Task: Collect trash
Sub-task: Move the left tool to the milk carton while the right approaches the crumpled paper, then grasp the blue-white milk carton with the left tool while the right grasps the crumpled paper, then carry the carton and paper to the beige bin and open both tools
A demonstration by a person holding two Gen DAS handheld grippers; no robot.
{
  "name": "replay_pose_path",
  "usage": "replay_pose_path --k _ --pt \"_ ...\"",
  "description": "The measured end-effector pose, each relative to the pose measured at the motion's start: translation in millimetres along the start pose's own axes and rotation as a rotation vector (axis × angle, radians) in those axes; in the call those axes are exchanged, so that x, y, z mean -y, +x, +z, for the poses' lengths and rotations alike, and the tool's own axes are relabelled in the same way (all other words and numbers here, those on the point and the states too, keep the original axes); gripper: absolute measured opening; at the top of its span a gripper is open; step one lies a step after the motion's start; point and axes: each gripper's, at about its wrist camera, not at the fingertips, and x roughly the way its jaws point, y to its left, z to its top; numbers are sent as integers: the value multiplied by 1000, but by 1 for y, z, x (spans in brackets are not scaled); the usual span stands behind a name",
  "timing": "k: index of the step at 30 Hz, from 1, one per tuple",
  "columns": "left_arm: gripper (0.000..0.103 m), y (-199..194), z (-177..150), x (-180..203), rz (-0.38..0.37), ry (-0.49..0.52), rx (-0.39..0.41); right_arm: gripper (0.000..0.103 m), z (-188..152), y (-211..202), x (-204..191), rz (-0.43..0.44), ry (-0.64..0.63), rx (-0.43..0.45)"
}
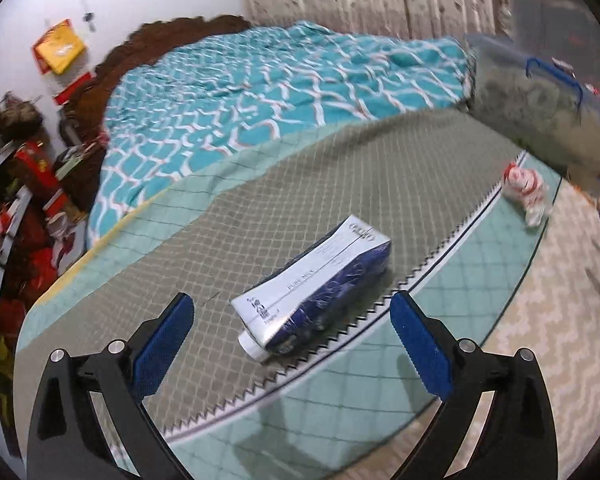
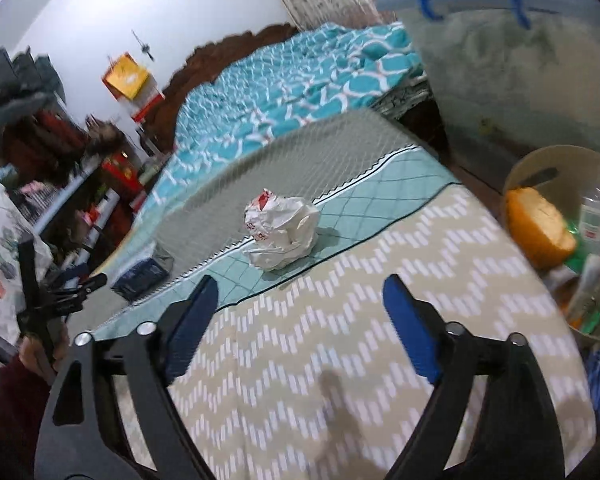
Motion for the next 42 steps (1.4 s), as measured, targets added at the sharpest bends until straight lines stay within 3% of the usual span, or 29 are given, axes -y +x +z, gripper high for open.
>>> replay_pose_path --k 6,10,13,14,15,16,18,21,28,37,42 --pt "94 38 -3 6 -32 140 -36 92 18 50 -25 -73 -50 -44" --pt "94 62 -8 8 -53 152 -69 92 27 81 -40 -111 -87 -76" --pt "93 72 -11 3 -99 103 -83 92 31 99 -48 -144 -117 -92" --pt "88 74 -12 2 -102 87 -82 85 30 103 -48 -158 -125 -104" --pt "87 73 -15 1 -103 77 -73 59 28 109 -48 -164 -134 -129" --pt "84 72 -16 1 -100 76 -65 49 26 112 -48 -144 -132 -144" --pt "71 65 -19 4 -105 74 -54 41 22 105 -51 -155 -137 -119" --pt "60 51 -22 11 -138 44 -67 40 12 87 -56 -119 -135 -109" --pt "59 12 -38 66 -334 -2 -72 40 -41 28 -58 -32 -129 -104" --pt "59 -27 -59 179 -533 36 -82 40 -99 -45 -17 -75 -47 -26" --pt "58 -34 -52 239 -584 102 -98 40 -113 -72 24 -102 46 10"
